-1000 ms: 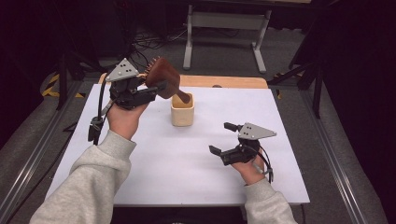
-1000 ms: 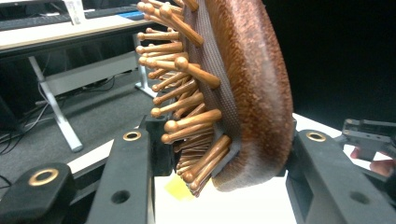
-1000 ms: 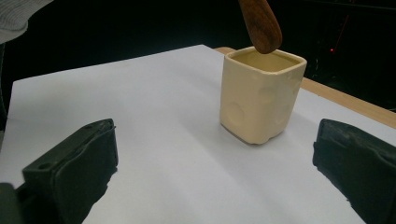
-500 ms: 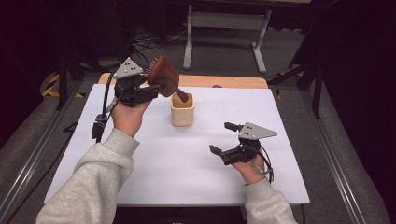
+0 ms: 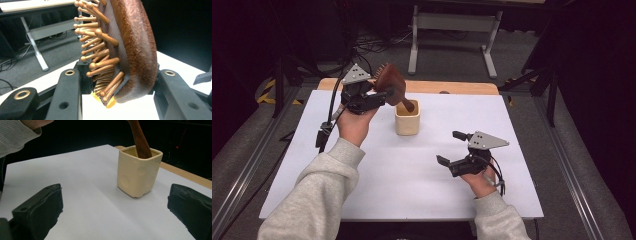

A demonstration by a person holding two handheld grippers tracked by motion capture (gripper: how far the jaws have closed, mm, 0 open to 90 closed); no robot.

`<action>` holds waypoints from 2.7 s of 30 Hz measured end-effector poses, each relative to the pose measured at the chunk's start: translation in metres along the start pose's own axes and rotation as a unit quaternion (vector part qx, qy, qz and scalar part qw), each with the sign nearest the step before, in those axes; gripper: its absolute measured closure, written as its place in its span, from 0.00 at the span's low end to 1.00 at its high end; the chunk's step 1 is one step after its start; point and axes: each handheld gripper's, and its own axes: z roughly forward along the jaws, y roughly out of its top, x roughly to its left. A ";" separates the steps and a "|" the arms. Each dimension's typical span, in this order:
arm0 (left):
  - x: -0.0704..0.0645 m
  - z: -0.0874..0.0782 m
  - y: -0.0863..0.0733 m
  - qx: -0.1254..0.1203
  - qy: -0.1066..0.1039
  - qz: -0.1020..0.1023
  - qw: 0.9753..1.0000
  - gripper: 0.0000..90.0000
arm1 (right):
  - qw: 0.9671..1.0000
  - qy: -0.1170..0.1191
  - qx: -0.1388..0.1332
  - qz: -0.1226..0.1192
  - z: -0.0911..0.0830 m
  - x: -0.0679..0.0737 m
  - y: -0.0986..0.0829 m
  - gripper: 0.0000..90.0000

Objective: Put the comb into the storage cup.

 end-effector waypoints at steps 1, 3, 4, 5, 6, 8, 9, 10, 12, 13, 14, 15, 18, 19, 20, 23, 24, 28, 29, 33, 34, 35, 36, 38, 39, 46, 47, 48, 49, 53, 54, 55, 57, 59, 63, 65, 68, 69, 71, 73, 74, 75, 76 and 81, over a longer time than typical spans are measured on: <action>0.001 0.004 -0.002 0.004 0.001 -0.003 1.000 0.64 | 1.000 0.000 0.001 0.001 0.000 0.000 0.000 0.01; 0.001 0.006 -0.004 0.007 0.002 -0.004 1.000 0.63 | 1.000 0.000 0.001 0.001 0.000 0.000 0.000 0.01; 0.003 0.008 -0.005 0.009 0.003 -0.007 1.000 0.63 | 1.000 0.000 0.001 0.001 0.000 0.000 0.000 0.01; 0.004 0.009 -0.006 0.010 0.004 -0.007 1.000 0.63 | 1.000 0.000 0.001 0.001 0.000 0.000 0.000 0.01; 0.005 0.011 -0.007 0.012 0.002 -0.011 1.000 0.63 | 1.000 0.000 0.001 0.001 0.000 0.000 0.000 0.01; 0.006 0.012 -0.008 0.014 0.003 -0.014 1.000 0.63 | 1.000 0.000 0.001 0.001 0.000 -0.001 0.000 0.01; 0.007 0.014 -0.009 0.017 0.002 -0.017 1.000 0.63 | 1.000 0.000 0.002 0.001 0.000 -0.001 0.000 0.01; 0.008 0.017 -0.011 0.021 0.002 -0.019 1.000 0.63 | 1.000 0.000 0.001 0.000 0.000 -0.001 0.000 0.01; 0.008 0.019 -0.012 0.023 0.003 -0.022 0.999 0.63 | 1.000 0.000 0.001 0.001 0.000 -0.001 0.000 0.01; 0.009 0.020 -0.013 0.025 0.003 -0.022 0.999 0.63 | 1.000 0.000 0.000 0.001 -0.001 -0.001 0.000 0.01; 0.009 0.020 -0.013 0.025 0.003 -0.022 0.999 0.63 | 1.000 0.000 0.001 0.001 -0.001 -0.001 0.000 0.01; 0.010 0.022 -0.014 0.029 0.003 -0.022 0.999 0.63 | 1.000 0.000 0.001 0.002 -0.001 -0.001 0.000 0.01; 0.009 0.024 -0.015 0.034 0.002 -0.023 0.999 0.63 | 1.000 0.001 0.001 0.001 0.000 -0.001 -0.001 0.01; 0.010 0.026 -0.015 0.036 0.004 -0.023 0.999 0.63 | 1.000 0.001 0.001 0.001 0.000 -0.001 0.000 0.01; 0.010 0.026 -0.015 0.036 0.004 -0.023 0.999 0.63 | 1.000 0.001 0.001 0.001 0.000 -0.001 0.000 0.01; 0.010 0.029 -0.017 0.042 0.002 -0.025 0.999 0.63 | 1.000 0.002 0.001 0.001 0.000 -0.001 -0.001 0.01; 0.010 0.029 -0.017 0.042 0.002 -0.025 0.999 0.63 | 1.000 0.002 0.001 0.002 0.000 -0.001 -0.001 0.01; 0.010 0.032 -0.018 0.049 0.000 -0.028 0.998 0.63 | 1.000 0.002 0.002 0.001 0.000 -0.001 -0.001 0.01; 0.010 0.032 -0.018 0.049 0.000 -0.028 0.998 0.62 | 1.000 0.002 0.002 0.001 0.000 -0.001 -0.001 0.01; 0.010 0.034 -0.019 0.057 -0.001 -0.030 0.998 0.62 | 1.000 0.002 0.002 0.001 0.000 -0.001 -0.001 0.01; 0.010 0.034 -0.019 0.058 0.001 -0.029 0.998 0.62 | 1.000 0.002 0.002 0.001 0.000 -0.001 -0.001 0.01; 0.010 0.035 -0.019 0.059 0.000 -0.030 0.998 0.62 | 1.000 0.002 0.002 0.001 0.000 -0.001 -0.001 0.01; 0.010 0.035 -0.019 0.062 -0.002 -0.031 0.998 0.62 | 1.000 0.002 0.002 0.001 0.000 -0.001 0.000 0.01; 0.011 0.036 -0.020 0.065 -0.001 -0.033 0.997 0.62 | 1.000 0.003 0.002 0.001 0.000 -0.001 -0.001 0.01; 0.011 0.037 -0.020 0.067 -0.002 -0.034 0.997 0.62 | 1.000 0.003 0.002 0.001 0.000 -0.001 -0.001 0.01; 0.011 0.040 -0.022 0.079 -0.003 -0.036 0.996 0.61 | 1.000 0.003 0.002 0.001 0.000 -0.001 0.000 0.01; 0.011 0.040 -0.023 0.079 -0.003 -0.037 0.996 0.60 | 1.000 0.003 0.002 0.001 0.000 -0.001 0.000 0.01; 0.011 0.040 -0.023 0.079 -0.003 -0.038 0.996 0.60 | 1.000 0.003 0.002 0.001 0.000 -0.001 0.000 0.01; 0.011 0.040 -0.023 0.080 -0.005 -0.040 0.996 0.60 | 1.000 0.003 0.002 0.002 0.000 -0.001 0.000 0.01; 0.012 0.038 -0.022 0.085 -0.004 -0.038 0.996 0.58 | 1.000 0.003 0.002 0.001 0.000 -0.001 0.000 0.01; 0.013 0.038 -0.023 0.086 0.000 -0.036 0.996 0.57 | 1.000 0.004 0.002 0.002 0.000 -0.001 0.000 0.01; 0.013 0.037 -0.023 0.086 0.000 -0.035 0.996 0.57 | 1.000 0.003 0.002 0.002 0.000 -0.001 0.000 0.01; 0.014 0.036 -0.023 0.088 0.001 -0.033 0.996 0.55 | 1.000 0.003 0.001 0.001 0.000 0.000 0.000 0.01; 0.014 0.035 -0.023 0.090 0.004 -0.031 0.995 0.52 | 1.000 0.003 0.001 0.001 -0.001 -0.001 0.000 0.01; 0.017 0.029 -0.023 0.069 0.003 -0.029 0.997 0.37 | 1.000 0.002 -0.001 0.001 -0.001 -0.001 0.000 0.01; 0.018 0.024 -0.021 0.052 0.007 -0.023 0.998 0.24 | 1.000 0.001 -0.002 0.002 -0.002 -0.002 0.000 0.01; 0.018 0.016 -0.019 0.032 0.007 -0.017 0.999 0.11 | 1.000 0.000 -0.002 0.001 -0.003 -0.002 0.001 0.01; 0.018 0.013 -0.018 0.029 0.009 -0.013 0.999 0.08 | 1.000 0.000 -0.003 0.001 -0.003 -0.002 0.001 0.01; 0.018 0.005 -0.018 0.027 0.002 -0.009 1.000 0.04 | 1.000 -0.002 -0.004 0.002 -0.004 -0.002 0.002 0.01; 0.018 0.003 -0.018 0.023 0.001 -0.006 1.000 0.02 | 1.000 -0.003 -0.004 0.002 -0.006 -0.003 0.003 0.01; 0.016 -0.006 -0.020 0.016 0.001 0.002 1.000 0.01 | 1.000 -0.005 -0.005 0.001 -0.007 -0.003 0.003 0.01; 0.016 -0.011 -0.022 0.011 -0.001 0.007 1.000 0.01 | 1.000 -0.006 -0.004 0.001 -0.008 -0.004 0.003 0.01; 0.015 -0.015 -0.023 0.009 -0.005 0.011 1.000 0.01 | 1.000 -0.007 -0.004 0.000 -0.009 -0.004 0.004 0.01; 0.014 -0.030 -0.033 0.003 -0.011 0.025 1.000 0.00 | 1.000 -0.008 -0.003 -0.001 -0.013 -0.005 0.005 0.01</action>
